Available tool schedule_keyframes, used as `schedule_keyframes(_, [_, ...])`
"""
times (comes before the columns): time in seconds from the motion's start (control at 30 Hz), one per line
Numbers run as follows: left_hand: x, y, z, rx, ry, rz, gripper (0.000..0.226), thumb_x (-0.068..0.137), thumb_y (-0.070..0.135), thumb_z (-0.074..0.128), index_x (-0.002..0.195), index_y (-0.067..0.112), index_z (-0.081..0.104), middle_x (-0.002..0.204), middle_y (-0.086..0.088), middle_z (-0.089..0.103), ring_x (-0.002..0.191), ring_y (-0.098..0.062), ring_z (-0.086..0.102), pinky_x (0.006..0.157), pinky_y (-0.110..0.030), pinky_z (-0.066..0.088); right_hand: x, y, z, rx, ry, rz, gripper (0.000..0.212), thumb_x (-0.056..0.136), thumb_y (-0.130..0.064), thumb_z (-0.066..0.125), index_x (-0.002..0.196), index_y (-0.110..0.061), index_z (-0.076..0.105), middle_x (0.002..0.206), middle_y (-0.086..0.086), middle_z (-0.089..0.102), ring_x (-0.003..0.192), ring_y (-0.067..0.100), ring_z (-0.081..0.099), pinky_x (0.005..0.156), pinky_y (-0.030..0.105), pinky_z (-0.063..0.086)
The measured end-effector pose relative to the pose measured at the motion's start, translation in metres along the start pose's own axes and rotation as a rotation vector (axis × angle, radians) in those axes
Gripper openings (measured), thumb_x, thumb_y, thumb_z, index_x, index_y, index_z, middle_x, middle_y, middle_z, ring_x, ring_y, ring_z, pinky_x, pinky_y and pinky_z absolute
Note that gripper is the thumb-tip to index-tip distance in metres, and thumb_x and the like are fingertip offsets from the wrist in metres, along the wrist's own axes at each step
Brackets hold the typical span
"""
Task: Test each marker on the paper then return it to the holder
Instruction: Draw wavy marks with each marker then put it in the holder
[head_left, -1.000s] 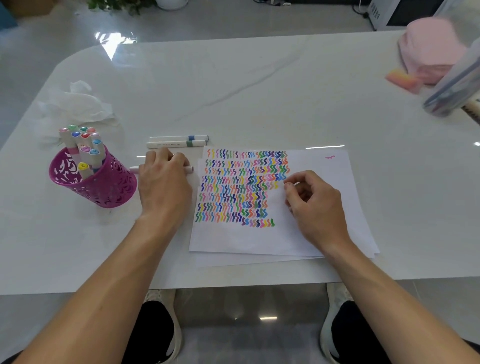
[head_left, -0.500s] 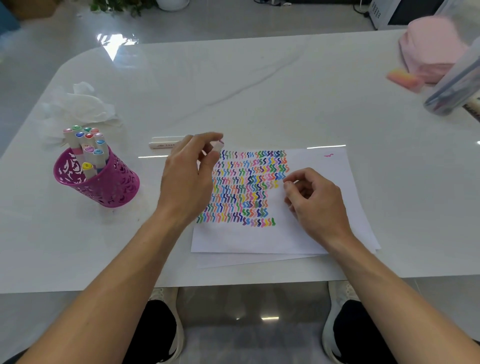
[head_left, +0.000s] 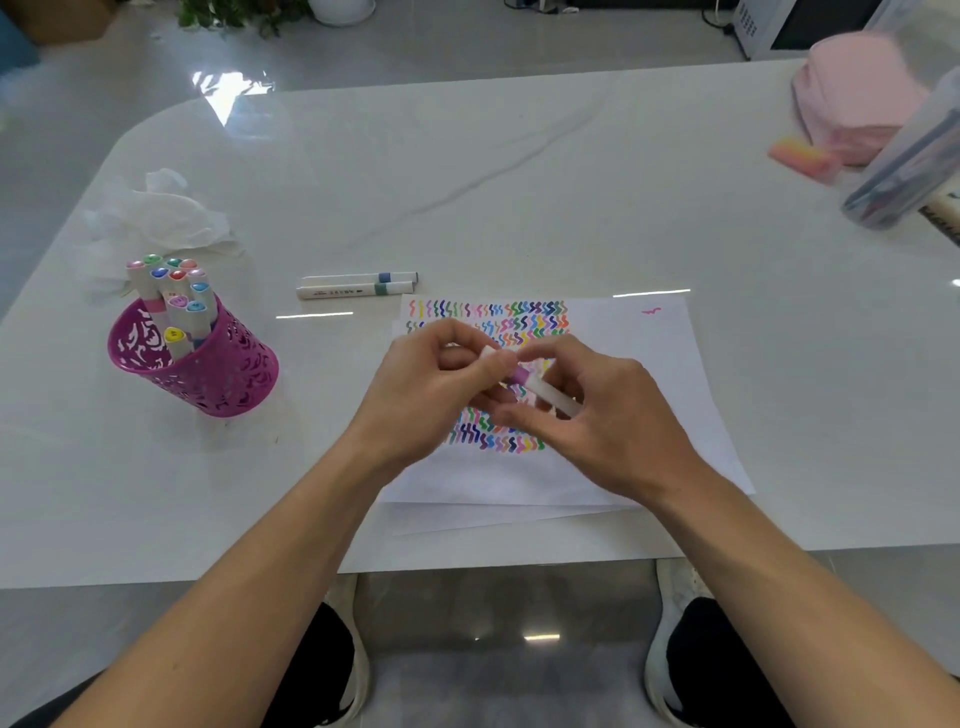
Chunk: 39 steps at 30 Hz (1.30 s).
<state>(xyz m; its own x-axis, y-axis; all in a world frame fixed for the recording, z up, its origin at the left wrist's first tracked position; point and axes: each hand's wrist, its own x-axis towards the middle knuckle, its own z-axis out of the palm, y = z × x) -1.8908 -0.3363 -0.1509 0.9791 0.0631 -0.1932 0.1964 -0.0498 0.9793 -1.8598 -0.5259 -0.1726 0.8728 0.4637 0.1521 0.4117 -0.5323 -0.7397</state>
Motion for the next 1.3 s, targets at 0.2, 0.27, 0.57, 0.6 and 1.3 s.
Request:
schedule_keyframes(0.2, [0.000,-0.010,0.001,0.334,-0.120,-0.014,0.013,0.099,0.025,0.064,0.096,0.013,0.067,0.081,-0.004,0.076,0.073,-0.021,0.072,0.072,-0.038,0.060,-0.003,0.007,-0.002,-0.201,-0.021,-0.133,0.021,0.098,-0.038,0.069,0.105,-0.019,0.072,0.093,-0.005,0.073,0.079,0.022,0.066,0.067,0.043,0.055])
schedule_keyframes(0.27, [-0.001,-0.013,0.003,0.450,-0.136,0.023,0.013,0.101,0.028,0.061,0.092,0.021,0.068,0.078,0.000,0.074,0.069,-0.015,0.068,0.073,-0.041,0.059,-0.005,0.009,-0.001,-0.229,-0.054,-0.142,0.018,0.099,-0.036,0.067,0.103,-0.019,0.069,0.092,-0.004,0.072,0.078,0.024,0.065,0.065,0.042,0.053])
schedule_keyframes(0.57, [-0.002,-0.011,0.008,0.481,-0.109,0.026,0.012,0.098,0.021,0.065,0.088,0.018,0.070,0.073,0.002,0.074,0.063,-0.010,0.066,0.069,-0.034,0.059,-0.011,0.010,0.001,-0.325,-0.110,-0.095,0.031,0.102,-0.049,0.051,0.095,-0.022,0.065,0.077,-0.005,0.068,0.067,0.025,0.061,0.057,0.037,0.045])
schedule_keyframes(0.6, [-0.003,-0.011,0.009,0.448,-0.107,0.011,0.011,0.098,0.019,0.065,0.089,0.015,0.071,0.074,-0.001,0.074,0.064,-0.012,0.067,0.070,-0.036,0.059,-0.011,0.010,0.000,-0.332,-0.107,-0.098,0.031,0.102,-0.049,0.051,0.093,-0.022,0.064,0.072,-0.005,0.066,0.065,0.025,0.059,0.055,0.037,0.045])
schedule_keyframes(1.3, [-0.001,-0.016,0.008,0.643,0.198,0.122,0.008,0.096,0.023,0.065,0.090,0.028,0.066,0.075,0.012,0.063,0.069,-0.003,0.058,0.060,-0.011,0.041,-0.003,0.019,-0.011,0.244,0.001,0.229,0.019,0.106,-0.021,0.045,0.107,-0.039,0.038,0.080,0.006,0.064,0.054,0.011,0.049,0.057,0.034,0.043])
